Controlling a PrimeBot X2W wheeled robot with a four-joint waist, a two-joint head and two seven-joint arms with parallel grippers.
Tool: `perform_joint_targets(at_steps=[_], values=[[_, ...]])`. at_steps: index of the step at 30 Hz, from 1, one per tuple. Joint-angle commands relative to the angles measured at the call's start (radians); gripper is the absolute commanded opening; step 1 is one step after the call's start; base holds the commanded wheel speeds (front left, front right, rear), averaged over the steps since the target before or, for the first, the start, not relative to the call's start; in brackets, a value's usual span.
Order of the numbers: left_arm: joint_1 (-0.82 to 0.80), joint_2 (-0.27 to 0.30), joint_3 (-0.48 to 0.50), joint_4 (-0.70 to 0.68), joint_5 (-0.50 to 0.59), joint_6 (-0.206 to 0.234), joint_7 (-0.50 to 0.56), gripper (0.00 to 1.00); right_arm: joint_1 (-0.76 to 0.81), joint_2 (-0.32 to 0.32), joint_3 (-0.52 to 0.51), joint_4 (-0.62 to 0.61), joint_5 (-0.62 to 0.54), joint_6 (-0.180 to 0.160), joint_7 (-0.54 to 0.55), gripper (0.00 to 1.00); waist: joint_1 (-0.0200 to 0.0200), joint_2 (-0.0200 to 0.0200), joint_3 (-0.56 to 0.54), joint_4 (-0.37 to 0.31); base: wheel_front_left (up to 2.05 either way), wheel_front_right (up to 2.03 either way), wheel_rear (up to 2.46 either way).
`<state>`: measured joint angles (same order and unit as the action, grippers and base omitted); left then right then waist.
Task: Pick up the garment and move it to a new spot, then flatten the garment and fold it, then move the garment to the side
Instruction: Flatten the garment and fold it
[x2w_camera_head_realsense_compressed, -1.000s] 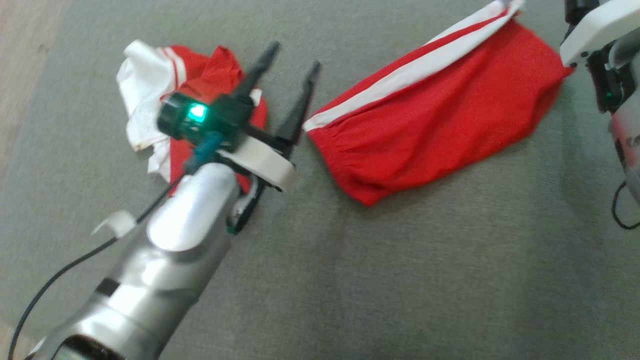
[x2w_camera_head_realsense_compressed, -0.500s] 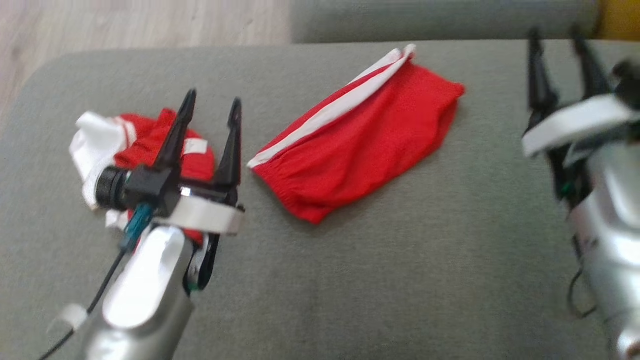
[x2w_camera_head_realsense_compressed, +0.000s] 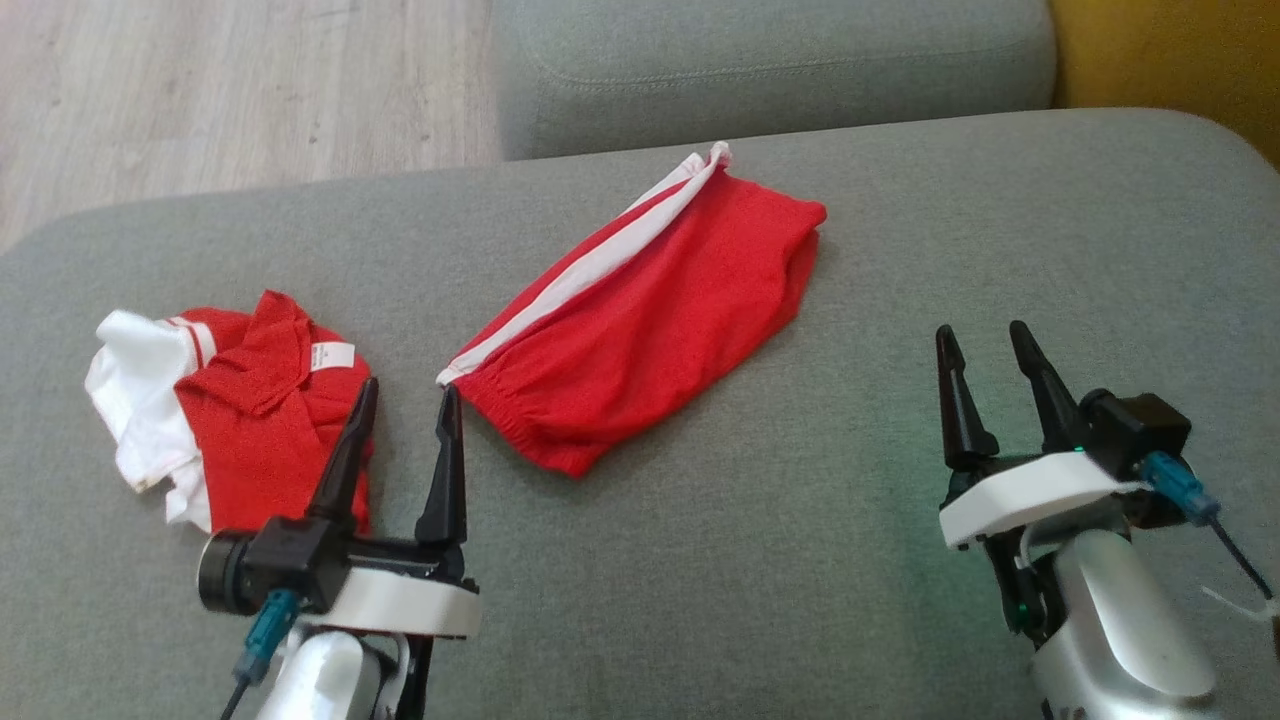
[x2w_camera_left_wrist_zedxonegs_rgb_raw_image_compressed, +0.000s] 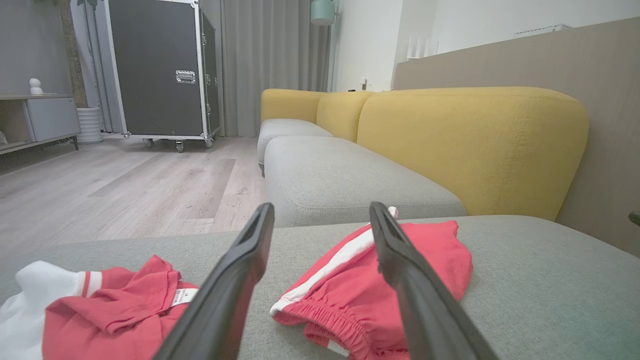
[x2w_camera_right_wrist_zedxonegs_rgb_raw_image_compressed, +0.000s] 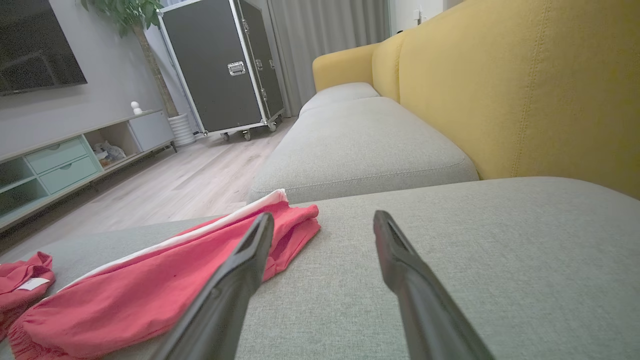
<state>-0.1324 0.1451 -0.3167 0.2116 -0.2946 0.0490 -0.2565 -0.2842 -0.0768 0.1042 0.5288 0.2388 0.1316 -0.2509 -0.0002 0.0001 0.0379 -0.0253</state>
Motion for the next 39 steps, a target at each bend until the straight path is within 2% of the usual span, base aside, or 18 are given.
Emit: perform_joint_targets(at_steps=[1,8,13,15,20,27,34,39], values=[[-0.042,0.004,0.048,-0.038,0.009,-0.005,-0.005,1.0,-0.034,0.01,0.018,-0.041,-0.008,-0.001,-0.011,1.0,0.0002,-0.0001,0.005,0.005,0.0,0.0,0.0],[-0.064,-0.031,0.069,-0.025,0.053,-0.058,-0.005,1.0,-0.051,0.021,-0.012,-0.063,-0.033,-0.001,0.021,1.0,0.0002,-0.0001,0.059,0.056,0.0,0.0,0.0],[-0.106,-0.053,0.068,-0.017,0.078,-0.089,-0.005,1.0,-0.14,0.021,-0.049,-0.038,-0.037,-0.001,0.087,1.0,0.0002,-0.0001,0.13,0.121,0.0,0.0,0.0],[-0.125,-0.062,0.06,-0.011,0.087,-0.099,-0.005,1.0,-0.193,0.001,-0.069,-0.013,-0.075,-0.001,0.125,1.0,0.0002,-0.0001,0.167,0.153,0.0,0.0,0.0],[-0.187,-0.079,0.046,-0.002,0.096,-0.118,-0.005,1.0,-0.34,-0.011,-0.171,0.086,-0.126,-0.001,0.223,1.0,0.0002,-0.0001,0.247,0.235,0.0,0.0,0.0],[-0.249,-0.092,0.013,0.005,0.093,-0.13,-0.005,1.0,-0.497,-0.077,-0.295,0.287,-0.203,-0.001,0.312,1.0,0.0002,-0.0001,0.309,0.326,0.0,0.0,0.0],[-0.269,-0.094,-0.013,0.002,0.073,-0.117,-0.005,1.0,-0.583,-0.111,-0.316,0.47,-0.254,-0.001,0.361,1.0,0.0002,-0.0001,0.328,0.354,0.0,0.0,0.0],[-0.269,-0.095,-0.023,0.001,0.063,-0.107,-0.005,1.0,-0.611,-0.116,-0.301,0.544,-0.269,-0.001,0.371,1.0,0.0002,-0.0001,0.33,0.354,0.0,0.0,0.0]])
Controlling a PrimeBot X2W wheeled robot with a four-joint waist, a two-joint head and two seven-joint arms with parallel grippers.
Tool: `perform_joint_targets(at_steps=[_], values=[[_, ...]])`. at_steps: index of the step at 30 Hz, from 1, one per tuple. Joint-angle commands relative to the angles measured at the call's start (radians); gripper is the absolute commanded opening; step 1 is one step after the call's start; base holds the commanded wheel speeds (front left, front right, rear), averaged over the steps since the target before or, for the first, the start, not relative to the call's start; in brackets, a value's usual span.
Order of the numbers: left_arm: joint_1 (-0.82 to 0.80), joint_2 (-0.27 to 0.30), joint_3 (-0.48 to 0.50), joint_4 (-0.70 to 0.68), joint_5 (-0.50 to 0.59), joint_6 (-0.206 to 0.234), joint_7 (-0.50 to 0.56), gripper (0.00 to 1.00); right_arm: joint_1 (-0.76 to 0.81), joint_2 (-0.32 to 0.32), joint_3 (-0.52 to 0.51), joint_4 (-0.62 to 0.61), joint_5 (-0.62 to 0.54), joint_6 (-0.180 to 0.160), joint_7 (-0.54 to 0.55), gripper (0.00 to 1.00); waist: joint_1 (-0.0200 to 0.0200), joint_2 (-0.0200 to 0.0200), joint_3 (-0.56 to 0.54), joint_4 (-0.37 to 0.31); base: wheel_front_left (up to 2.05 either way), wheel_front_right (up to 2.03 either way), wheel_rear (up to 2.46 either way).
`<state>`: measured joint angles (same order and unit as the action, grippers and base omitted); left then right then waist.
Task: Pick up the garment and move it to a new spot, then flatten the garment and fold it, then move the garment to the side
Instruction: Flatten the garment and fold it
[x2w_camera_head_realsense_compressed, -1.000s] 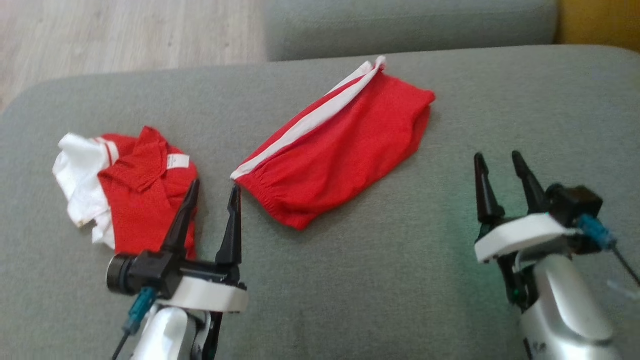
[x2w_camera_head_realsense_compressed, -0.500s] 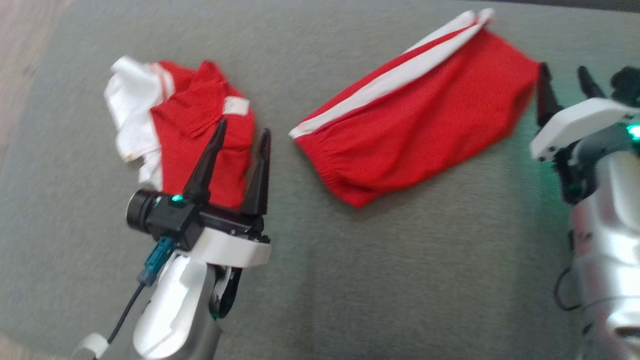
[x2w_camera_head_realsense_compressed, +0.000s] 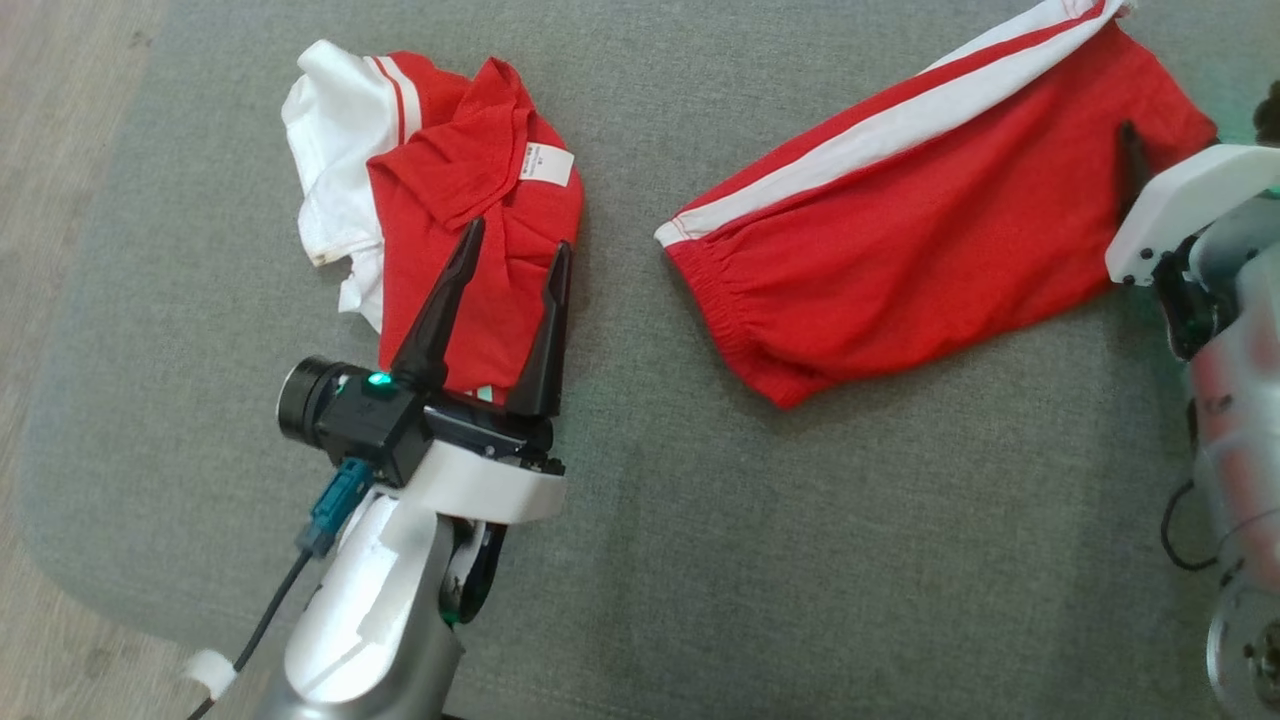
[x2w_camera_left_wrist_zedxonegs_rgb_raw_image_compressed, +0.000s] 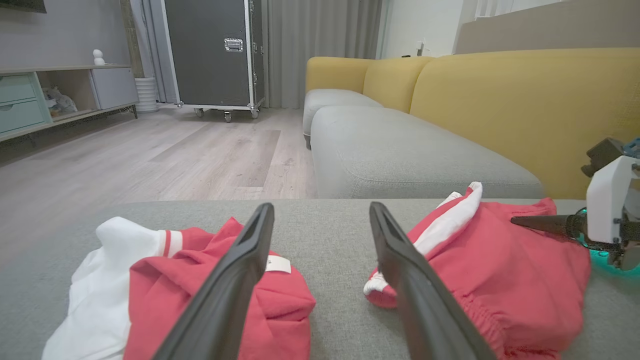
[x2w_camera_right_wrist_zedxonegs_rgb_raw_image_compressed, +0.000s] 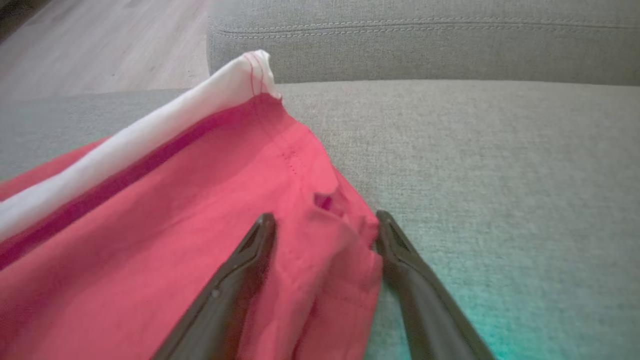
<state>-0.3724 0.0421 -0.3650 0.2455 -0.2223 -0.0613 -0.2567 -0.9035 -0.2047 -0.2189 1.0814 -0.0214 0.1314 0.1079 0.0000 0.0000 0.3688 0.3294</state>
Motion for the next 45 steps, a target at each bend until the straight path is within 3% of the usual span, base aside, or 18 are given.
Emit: perform_joint_targets(at_steps=[1,3,4,5,20,31,45], values=[[-0.03,0.008,0.024,-0.033,-0.01,0.005,-0.005,1.0,0.002,0.011,0.026,0.006,-0.011,-0.001,0.013,1.0,0.0,0.0,0.0,-0.002,0.0,0.0,0.0],[-0.032,0.008,0.021,-0.033,-0.013,0.009,-0.005,1.0,-0.008,0.011,0.034,0.032,-0.014,-0.001,0.012,1.0,0.0,0.0,-0.001,-0.005,0.0,0.0,0.0],[-0.034,0.008,0.019,-0.033,-0.014,0.01,-0.005,1.0,-0.012,0.011,0.038,0.043,-0.015,-0.001,0.009,0.61,0.0,0.0,-0.001,-0.008,0.0,0.0,0.0],[-0.035,0.008,0.019,-0.033,-0.015,0.012,-0.005,1.0,-0.016,0.012,0.04,0.054,-0.014,-0.001,0.006,0.0,0.0,0.0,-0.003,-0.011,0.0,0.0,0.0],[0.019,0.008,0.07,-0.029,0.006,0.007,-0.005,1.0,0.01,0.0,0.14,0.09,0.059,-0.001,-0.184,0.0,0.0,0.0,-0.107,-0.144,0.0,0.0,0.0],[0.075,0.011,0.118,-0.045,0.06,-0.009,-0.005,1.0,0.173,-0.044,0.008,0.025,0.14,-0.001,-0.298,0.0,0.0,0.0,-0.174,-0.263,0.0,0.0,0.0],[0.102,0.009,0.131,-0.043,0.074,-0.026,-0.005,1.0,0.27,0.036,-0.112,-0.113,0.133,-0.001,-0.352,0.0,0.0,0.0,-0.188,-0.277,0.0,0.0,0.0]])
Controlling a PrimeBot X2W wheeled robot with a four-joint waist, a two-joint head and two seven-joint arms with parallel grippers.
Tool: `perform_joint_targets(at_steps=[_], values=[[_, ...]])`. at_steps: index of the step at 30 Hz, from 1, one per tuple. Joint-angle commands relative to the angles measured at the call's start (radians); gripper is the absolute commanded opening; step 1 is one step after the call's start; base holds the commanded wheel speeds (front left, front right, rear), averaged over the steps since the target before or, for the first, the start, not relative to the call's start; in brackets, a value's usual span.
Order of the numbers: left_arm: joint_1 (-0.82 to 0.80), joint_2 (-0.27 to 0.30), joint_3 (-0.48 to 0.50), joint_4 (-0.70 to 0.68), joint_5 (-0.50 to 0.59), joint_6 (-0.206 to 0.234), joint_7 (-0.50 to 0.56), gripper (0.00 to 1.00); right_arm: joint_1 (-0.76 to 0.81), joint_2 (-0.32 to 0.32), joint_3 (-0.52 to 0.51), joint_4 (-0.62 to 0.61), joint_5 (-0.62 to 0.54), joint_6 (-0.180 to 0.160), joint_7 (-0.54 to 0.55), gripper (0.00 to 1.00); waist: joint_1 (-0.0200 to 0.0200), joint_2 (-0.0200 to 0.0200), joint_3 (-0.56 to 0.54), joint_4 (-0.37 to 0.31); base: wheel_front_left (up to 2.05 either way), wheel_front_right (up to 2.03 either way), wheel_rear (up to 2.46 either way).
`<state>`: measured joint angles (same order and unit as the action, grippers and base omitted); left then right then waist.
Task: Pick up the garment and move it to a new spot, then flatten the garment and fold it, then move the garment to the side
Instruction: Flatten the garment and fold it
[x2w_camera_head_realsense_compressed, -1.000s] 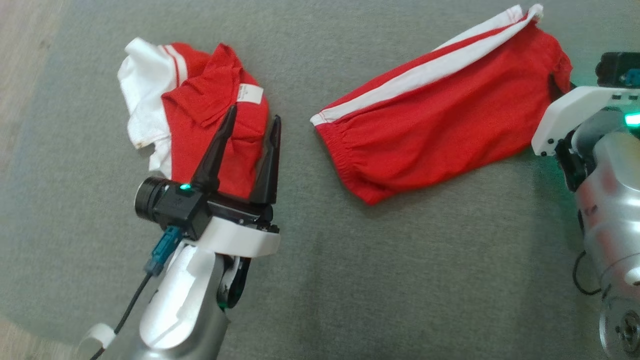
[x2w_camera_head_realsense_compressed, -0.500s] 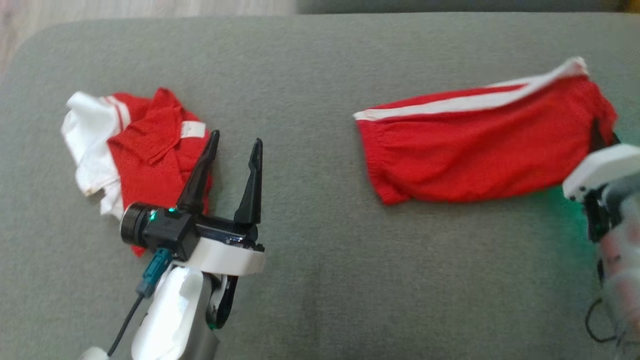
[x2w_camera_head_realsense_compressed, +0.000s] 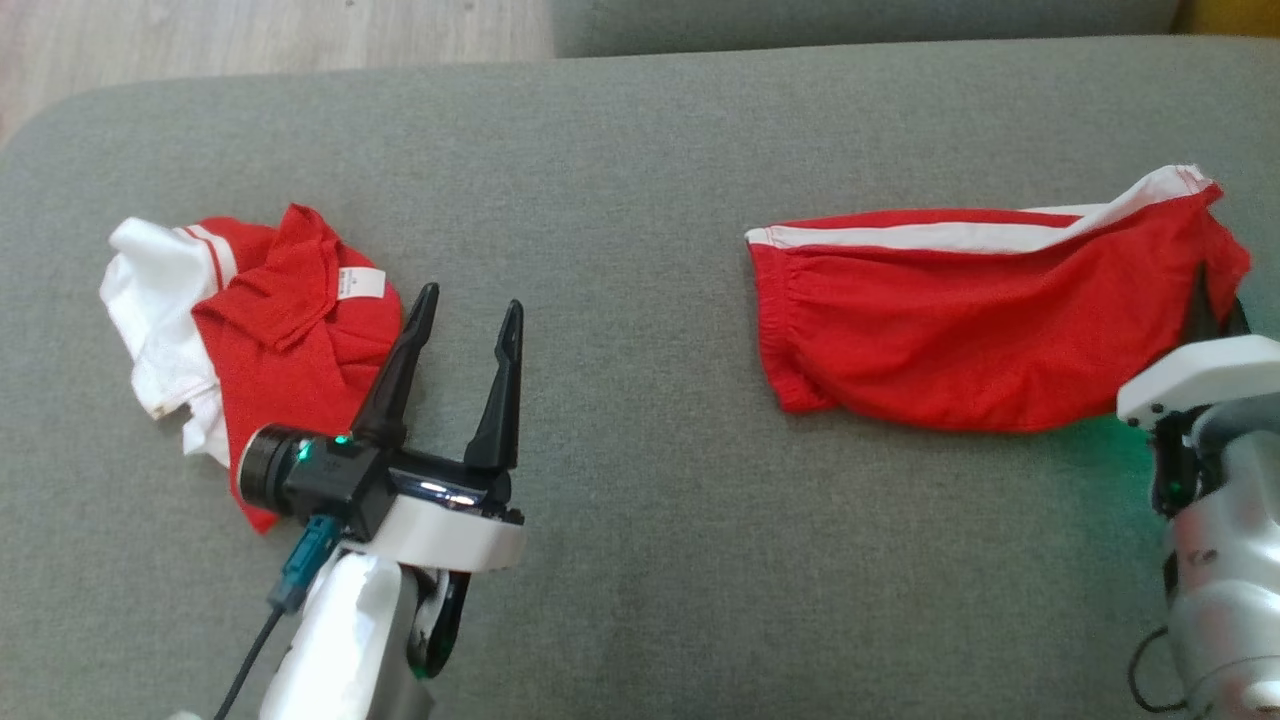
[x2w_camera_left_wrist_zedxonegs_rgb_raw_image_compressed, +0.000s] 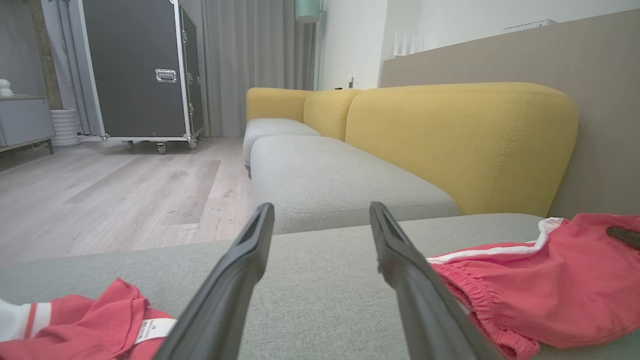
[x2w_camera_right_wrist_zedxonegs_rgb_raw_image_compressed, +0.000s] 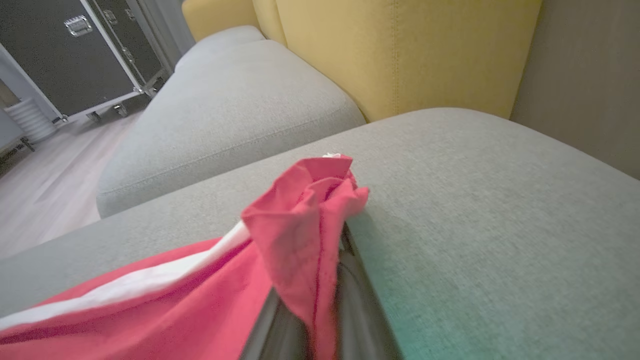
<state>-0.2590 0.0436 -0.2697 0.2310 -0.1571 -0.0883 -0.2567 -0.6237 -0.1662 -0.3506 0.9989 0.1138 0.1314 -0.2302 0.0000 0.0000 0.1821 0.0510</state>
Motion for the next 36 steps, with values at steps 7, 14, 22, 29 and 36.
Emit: perform_joint_targets(at_steps=[7,14,22,29,36], values=[[0.012,0.007,0.049,-0.018,0.022,-0.004,-0.005,1.0,0.006,0.05,0.061,-0.102,0.006,-0.001,-0.021,0.0,0.0,0.0,-0.048,0.02,0.0,0.0,0.0],[0.046,0.011,0.066,-0.014,0.028,-0.01,-0.005,1.0,0.029,0.087,0.215,-0.165,0.075,-0.001,-0.024,0.0,0.0,0.0,-0.096,0.031,0.0,0.0,0.0],[0.072,0.011,0.07,-0.011,0.035,-0.013,-0.005,1.0,0.044,0.106,0.435,-0.221,0.166,-0.001,-0.028,0.0,0.0,0.0,-0.121,0.055,0.0,0.0,0.0],[0.079,0.01,0.068,-0.007,0.036,-0.014,-0.005,1.0,0.046,0.109,0.63,-0.189,0.214,-0.001,-0.029,0.0,0.0,0.0,-0.122,0.093,0.0,0.0,0.0],[0.084,0.01,0.075,-0.007,0.034,-0.013,-0.005,1.0,0.042,0.089,0.79,-0.101,0.236,-0.001,-0.03,0.0,0.0,0.0,-0.117,0.116,0.0,0.0,0.0]])
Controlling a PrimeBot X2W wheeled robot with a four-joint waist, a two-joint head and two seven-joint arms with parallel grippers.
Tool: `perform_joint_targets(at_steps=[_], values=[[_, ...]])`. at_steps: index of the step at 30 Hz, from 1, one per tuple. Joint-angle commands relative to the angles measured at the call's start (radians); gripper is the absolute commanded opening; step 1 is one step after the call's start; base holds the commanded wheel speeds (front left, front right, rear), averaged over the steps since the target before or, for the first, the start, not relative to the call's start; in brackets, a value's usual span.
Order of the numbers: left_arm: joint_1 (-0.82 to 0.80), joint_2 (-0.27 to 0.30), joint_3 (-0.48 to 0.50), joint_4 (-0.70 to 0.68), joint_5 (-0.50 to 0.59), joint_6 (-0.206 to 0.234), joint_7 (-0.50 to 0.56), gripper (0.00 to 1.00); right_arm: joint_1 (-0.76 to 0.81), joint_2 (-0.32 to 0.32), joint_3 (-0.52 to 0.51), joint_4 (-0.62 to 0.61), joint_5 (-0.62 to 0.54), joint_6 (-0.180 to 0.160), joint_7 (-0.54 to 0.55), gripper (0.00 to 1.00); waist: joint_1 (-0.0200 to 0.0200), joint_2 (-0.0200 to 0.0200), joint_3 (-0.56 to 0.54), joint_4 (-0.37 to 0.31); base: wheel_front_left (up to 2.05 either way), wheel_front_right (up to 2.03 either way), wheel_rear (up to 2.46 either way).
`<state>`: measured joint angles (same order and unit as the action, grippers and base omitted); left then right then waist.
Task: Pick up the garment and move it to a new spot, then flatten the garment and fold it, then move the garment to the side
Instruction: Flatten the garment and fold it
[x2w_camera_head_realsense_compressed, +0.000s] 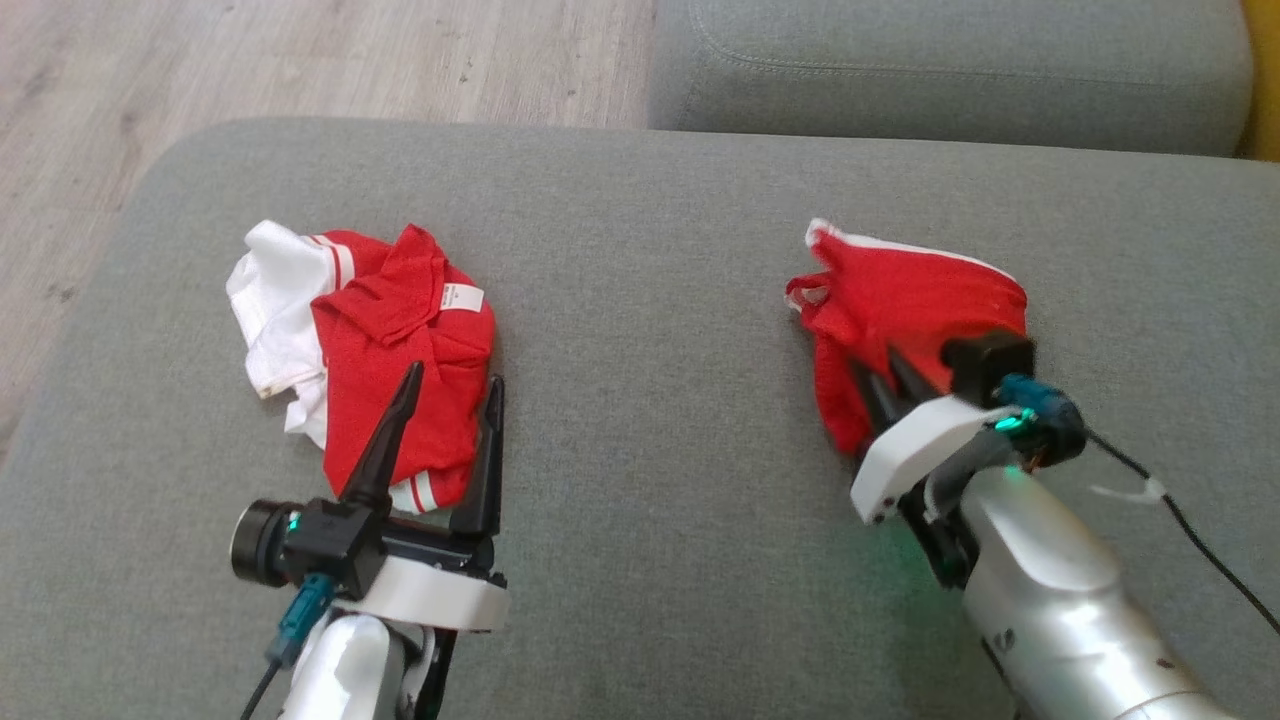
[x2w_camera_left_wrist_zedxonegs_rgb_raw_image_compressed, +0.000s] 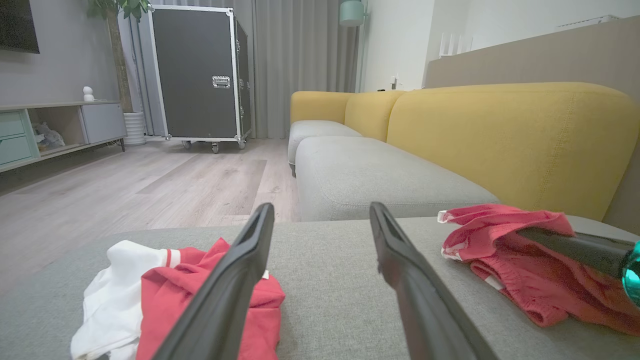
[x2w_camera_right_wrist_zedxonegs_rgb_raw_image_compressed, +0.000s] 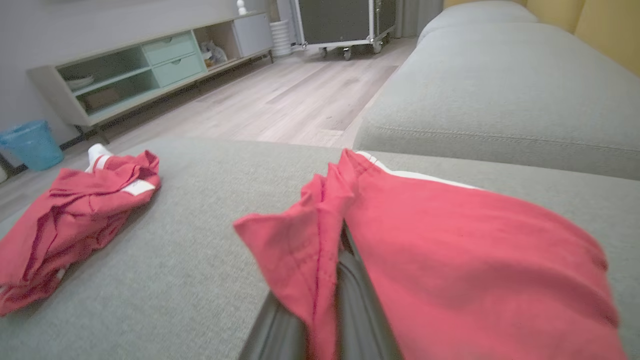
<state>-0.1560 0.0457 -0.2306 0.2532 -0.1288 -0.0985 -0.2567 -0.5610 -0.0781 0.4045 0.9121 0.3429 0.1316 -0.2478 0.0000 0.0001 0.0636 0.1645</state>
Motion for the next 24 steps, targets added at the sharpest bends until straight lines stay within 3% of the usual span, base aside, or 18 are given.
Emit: perform_joint_targets(at_steps=[1,6,7,8,12,16,20,24], values=[[-0.018,0.008,0.037,-0.03,0.005,-0.003,-0.005,1.0,-0.021,-0.002,0.054,-0.002,0.009,-0.001,-0.013,0.0,0.0,-0.0001,0.003,0.004,0.0,0.0,0.0],[-0.016,0.007,0.043,-0.032,0.003,0.0,-0.005,1.0,-0.027,-0.005,0.13,0.046,0.02,-0.001,-0.013,0.0,0.0,-0.0001,0.008,-0.001,0.0,0.0,0.0],[-0.016,0.007,0.045,-0.032,0.002,0.002,-0.005,1.0,-0.029,-0.004,0.152,0.054,0.022,-0.001,-0.013,0.31,0.0,-0.0001,0.01,-0.005,0.0,0.0,0.0],[-0.016,0.007,0.047,-0.032,0.002,0.003,-0.005,1.0,-0.03,-0.002,0.172,0.06,0.03,-0.001,-0.013,1.0,0.0,-0.0001,0.01,-0.01,0.0,0.0,0.0],[-0.02,0.007,0.051,-0.031,-0.002,0.005,-0.005,1.0,-0.037,0.005,0.251,0.059,0.063,-0.001,-0.013,1.0,0.0,-0.0001,0.007,-0.038,0.0,0.0,0.0],[-0.027,0.006,0.058,-0.04,-0.003,0.007,-0.005,1.0,-0.049,-0.017,0.234,-0.007,0.109,-0.001,-0.014,1.0,0.0,-0.0001,-0.001,-0.076,0.0,0.0,0.0],[-0.033,0.008,0.061,-0.057,0.001,0.003,-0.005,1.0,-0.04,-0.065,0.153,-0.144,0.129,-0.001,-0.014,1.0,0.0,-0.0001,-0.009,-0.123,0.0,0.0,0.0],[-0.037,0.008,0.088,-0.089,0.0,0.009,-0.005,1.0,-0.004,-0.118,-0.012,-0.294,0.085,-0.001,-0.014,1.0,0.0,-0.0001,-0.015,-0.18,0.0,0.0,0.0]])
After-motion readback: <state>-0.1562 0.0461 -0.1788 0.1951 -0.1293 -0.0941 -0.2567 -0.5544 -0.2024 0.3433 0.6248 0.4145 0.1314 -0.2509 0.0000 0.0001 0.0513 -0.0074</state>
